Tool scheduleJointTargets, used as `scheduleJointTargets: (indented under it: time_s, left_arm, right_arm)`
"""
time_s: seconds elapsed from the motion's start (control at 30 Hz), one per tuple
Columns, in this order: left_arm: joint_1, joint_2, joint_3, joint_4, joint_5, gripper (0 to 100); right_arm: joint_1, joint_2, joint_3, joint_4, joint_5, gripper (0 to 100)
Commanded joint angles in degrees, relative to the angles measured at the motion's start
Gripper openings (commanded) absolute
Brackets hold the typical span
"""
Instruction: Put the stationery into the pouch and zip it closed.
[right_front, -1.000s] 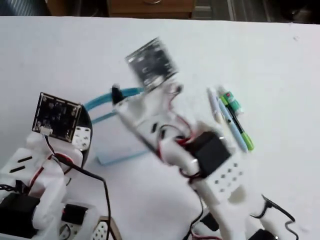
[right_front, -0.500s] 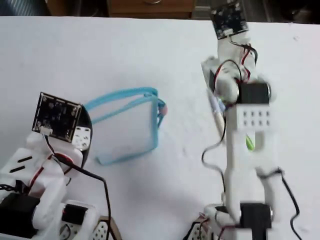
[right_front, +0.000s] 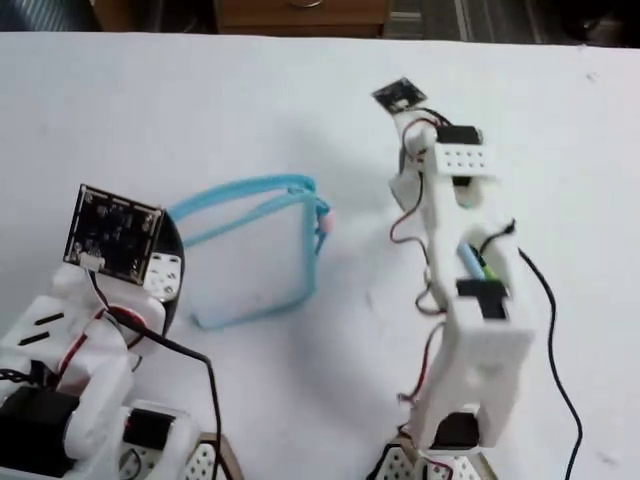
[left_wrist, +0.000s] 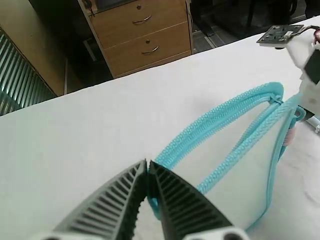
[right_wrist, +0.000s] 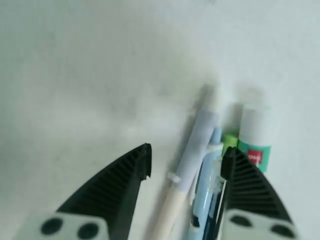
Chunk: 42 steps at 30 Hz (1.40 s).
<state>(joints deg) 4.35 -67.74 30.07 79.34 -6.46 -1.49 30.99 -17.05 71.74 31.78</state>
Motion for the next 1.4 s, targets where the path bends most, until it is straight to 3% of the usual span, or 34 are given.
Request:
scheduleJointTargets:
  time_s: [0.0,0.27,0.33,0.47,0.67,0.8,1.03,1.23,1.37]
  left_arm:
    - [0.7,0.4,0.5,1.4,-0.5,2]
    - [0.7,0.4,0.5,1.4,-0.5,2]
    - [0.7,0.4,0.5,1.4,-0.5,2]
    - [0.7,0.4,0.5,1.4,-0.5,2]
    - [0.7,0.4,0.5,1.5,-0.5,2]
    - [0.7,0.4,0.5,1.5,-0.5,2]
    - [0.7,0.4,0.5,1.8,-0.5,2]
    - [0.7,0.4,0.5,1.8,-0.5,2]
    - [0.7,0.4,0.5,1.8,-0.5,2]
  right_arm:
    - [0.5,9.6,-14.9,2.7,0.3,23.0]
    - [0.7,30.5,-46.3,16.7,0.2,22.8]
    - [0.3,34.3,-52.7,20.4,0.5,18.9]
    - [-1.5,40.1,-62.4,27.5,0.6,0.9]
    - [-2.2,40.7,-66.9,29.7,0.3,1.9]
    - [-2.2,35.0,-66.7,29.8,-0.3,1.6]
    - [-1.5,14.1,-60.2,29.8,-9.2,1.7]
    - [-3.1,-7.8,-52.7,29.7,-21.4,1.7]
    - [-5.4,-21.0,-52.7,29.6,-21.4,1.7]
